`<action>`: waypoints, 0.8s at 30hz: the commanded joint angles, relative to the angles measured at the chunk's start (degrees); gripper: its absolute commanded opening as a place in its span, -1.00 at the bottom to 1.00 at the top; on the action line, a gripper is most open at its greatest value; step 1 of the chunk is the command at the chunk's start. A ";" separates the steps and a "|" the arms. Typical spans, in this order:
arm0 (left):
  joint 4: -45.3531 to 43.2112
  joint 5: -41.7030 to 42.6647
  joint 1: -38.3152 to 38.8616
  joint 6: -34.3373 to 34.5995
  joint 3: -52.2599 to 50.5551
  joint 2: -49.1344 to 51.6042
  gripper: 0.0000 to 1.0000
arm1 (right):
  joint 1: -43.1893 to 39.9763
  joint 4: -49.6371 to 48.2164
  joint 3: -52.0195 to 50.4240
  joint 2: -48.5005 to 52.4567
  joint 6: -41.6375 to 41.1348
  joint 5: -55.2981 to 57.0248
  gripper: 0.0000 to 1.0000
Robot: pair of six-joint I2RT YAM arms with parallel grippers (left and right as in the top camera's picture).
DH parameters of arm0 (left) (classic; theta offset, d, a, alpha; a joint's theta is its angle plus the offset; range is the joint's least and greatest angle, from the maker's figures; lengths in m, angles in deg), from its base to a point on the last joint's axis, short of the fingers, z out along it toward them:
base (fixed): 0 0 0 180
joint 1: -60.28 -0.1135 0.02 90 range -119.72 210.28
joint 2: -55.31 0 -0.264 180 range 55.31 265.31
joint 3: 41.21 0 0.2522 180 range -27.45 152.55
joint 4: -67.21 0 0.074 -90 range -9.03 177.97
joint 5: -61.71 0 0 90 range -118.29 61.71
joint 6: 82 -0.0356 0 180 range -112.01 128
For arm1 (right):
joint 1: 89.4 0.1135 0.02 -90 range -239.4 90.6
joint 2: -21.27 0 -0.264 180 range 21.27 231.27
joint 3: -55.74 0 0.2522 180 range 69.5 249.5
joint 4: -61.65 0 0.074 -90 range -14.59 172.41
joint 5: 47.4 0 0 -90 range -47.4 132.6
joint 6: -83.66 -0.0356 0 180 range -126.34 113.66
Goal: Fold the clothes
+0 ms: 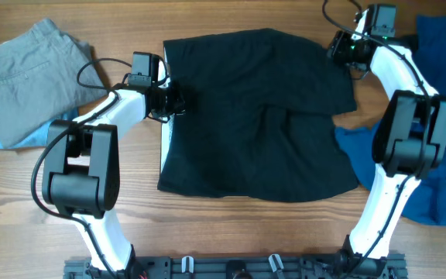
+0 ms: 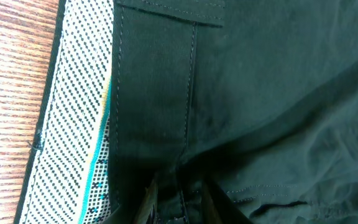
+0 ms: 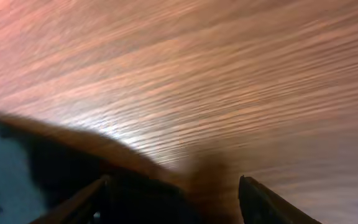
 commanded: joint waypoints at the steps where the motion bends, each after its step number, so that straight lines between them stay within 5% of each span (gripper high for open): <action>1: 4.50 -6.84 -0.85 -0.48 -5.05 5.92 -0.47 | 0.83 0.42 0.55 4.28 1.25 -14.29 0.32; 4: 4.33 -6.84 -0.87 -0.48 -5.05 5.92 -0.45 | 1.25 2.14 0.55 5.55 1.38 -18.78 0.05; 7: 4.33 -6.84 -0.87 -0.48 -5.05 5.92 -0.44 | 1.09 1.20 0.57 5.44 1.14 -20.20 -0.83; 8: 4.35 -6.84 -0.87 -0.48 -5.05 5.92 -0.45 | 0.94 0.22 0.57 5.38 0.66 -20.20 -0.92; 12: 4.35 -6.84 -0.87 -0.48 -5.05 5.92 -0.45 | -0.07 -2.73 3.48 3.08 -0.44 -18.97 -0.91; 15: 4.35 -6.84 -0.85 -0.48 -5.05 5.92 -0.45 | -0.28 -2.86 9.84 -1.22 -1.68 -7.76 -0.91; 16: 4.35 -6.84 -0.87 -0.46 -5.05 5.92 -0.45 | -0.26 -2.34 11.37 -2.34 -1.75 -3.93 -0.84; 19: 4.33 -6.82 -0.85 -0.44 -5.05 5.92 -0.45 | -0.26 2.69 11.89 -4.81 -5.42 10.95 -0.13; 21: 4.33 -6.84 -0.87 0.15 -5.05 5.92 -0.44 | -0.28 10.25 11.26 -4.74 -7.50 17.03 0.77; 22: 4.33 -6.82 -0.87 0.15 -5.05 5.92 -0.44 | -0.28 13.09 11.10 -4.74 -7.41 17.51 0.99; 24: 4.33 -6.84 -0.87 0.11 -5.03 5.92 -0.41 | -0.28 22.05 11.13 -4.96 -6.25 17.40 0.99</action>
